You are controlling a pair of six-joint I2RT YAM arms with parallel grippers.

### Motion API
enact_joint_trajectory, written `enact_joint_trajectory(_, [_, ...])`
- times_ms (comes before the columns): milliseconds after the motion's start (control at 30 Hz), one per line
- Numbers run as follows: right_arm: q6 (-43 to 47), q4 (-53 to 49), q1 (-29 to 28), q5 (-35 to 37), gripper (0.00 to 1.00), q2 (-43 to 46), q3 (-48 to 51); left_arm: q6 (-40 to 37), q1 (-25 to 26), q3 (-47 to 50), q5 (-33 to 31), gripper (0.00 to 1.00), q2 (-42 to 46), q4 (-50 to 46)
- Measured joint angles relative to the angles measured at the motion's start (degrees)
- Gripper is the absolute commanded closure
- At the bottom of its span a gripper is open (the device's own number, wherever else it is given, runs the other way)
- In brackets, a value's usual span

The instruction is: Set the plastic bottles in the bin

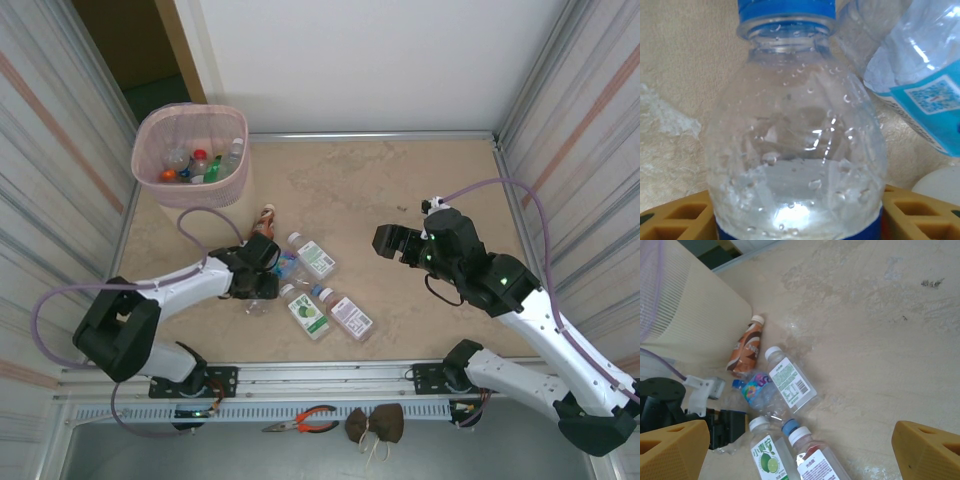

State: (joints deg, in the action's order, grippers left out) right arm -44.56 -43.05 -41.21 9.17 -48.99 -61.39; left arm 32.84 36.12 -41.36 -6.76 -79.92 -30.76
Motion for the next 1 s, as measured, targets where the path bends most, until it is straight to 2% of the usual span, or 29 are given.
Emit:
enact_joint_trajectory(300, [0.0,0.0,0.0,0.0,0.07,0.2,0.0,-1.0,0.0,-2.1,-1.1,0.4,11.9,-7.0])
enact_joint_trajectory(500, [0.0,0.1,0.0,0.0,0.07,0.3,0.0,-4.9,-0.6,-8.4,-0.8,0.39,17.0,-11.6])
enact_joint_trajectory(733, [0.0,0.2,0.1,0.0,0.07,0.3,0.0,-11.2,-3.3,-21.7,1.3,0.39,16.1,-16.7])
enact_joint_trajectory(1000, [0.2,0.5,0.1,0.0,0.07,0.4,0.0,-20.4,-8.0,-42.1,5.0,0.39,9.3,-22.1])
